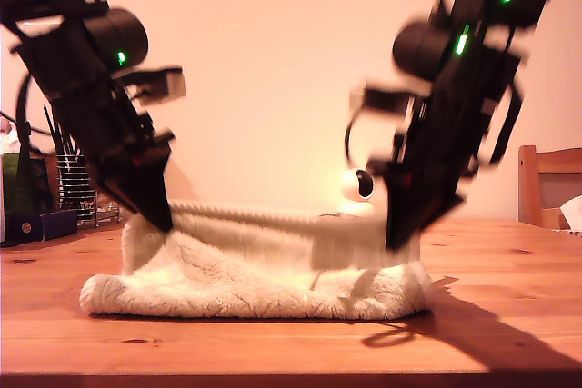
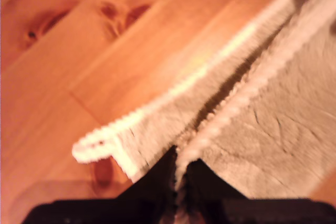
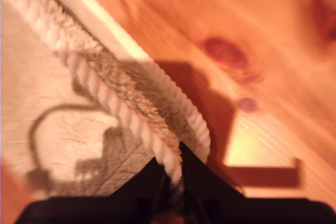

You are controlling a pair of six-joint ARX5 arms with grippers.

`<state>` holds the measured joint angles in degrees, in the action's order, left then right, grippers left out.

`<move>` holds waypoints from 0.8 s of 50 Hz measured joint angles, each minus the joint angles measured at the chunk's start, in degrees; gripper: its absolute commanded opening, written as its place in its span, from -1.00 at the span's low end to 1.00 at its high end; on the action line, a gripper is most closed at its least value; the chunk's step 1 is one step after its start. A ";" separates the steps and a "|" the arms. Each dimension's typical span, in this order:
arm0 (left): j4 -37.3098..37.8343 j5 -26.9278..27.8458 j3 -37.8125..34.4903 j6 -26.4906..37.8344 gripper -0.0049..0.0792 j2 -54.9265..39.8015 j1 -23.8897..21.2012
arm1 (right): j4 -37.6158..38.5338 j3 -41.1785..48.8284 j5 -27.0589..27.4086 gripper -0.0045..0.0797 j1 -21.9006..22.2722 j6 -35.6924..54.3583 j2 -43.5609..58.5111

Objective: Fold the tea towel in front of you. After folding it, place it to the left side.

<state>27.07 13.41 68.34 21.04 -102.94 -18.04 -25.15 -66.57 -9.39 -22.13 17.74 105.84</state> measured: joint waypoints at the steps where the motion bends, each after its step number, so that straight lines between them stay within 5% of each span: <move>1: -0.42 -0.04 0.00 0.00 -0.36 -0.28 0.15 | 0.28 0.00 0.33 -0.68 0.04 -0.15 0.31; 7: -2.58 -1.07 0.00 0.00 -0.19 -1.46 1.53 | 3.58 0.00 0.96 -0.47 0.74 -1.05 0.70; 16: -4.48 -3.45 0.00 0.15 -0.19 -2.29 2.08 | 5.75 -0.04 1.03 -0.13 1.27 -1.46 0.44; 33: -3.74 -8.44 0.04 0.50 -0.03 -2.38 2.05 | 2.10 -4.66 0.55 -0.14 1.42 -2.82 0.44; 36: -1.79 -6.71 0.28 -1.11 -0.12 -2.38 2.23 | 0.07 -4.81 -1.20 -0.20 1.42 -3.28 0.44; 40: 1.01 -2.69 0.39 -3.02 -0.49 -2.38 2.36 | -3.08 -4.81 -4.74 -0.51 1.42 -4.00 0.44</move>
<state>28.08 10.72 68.73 18.02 -105.32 -15.68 -28.23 -71.37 -14.13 -20.71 13.74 106.28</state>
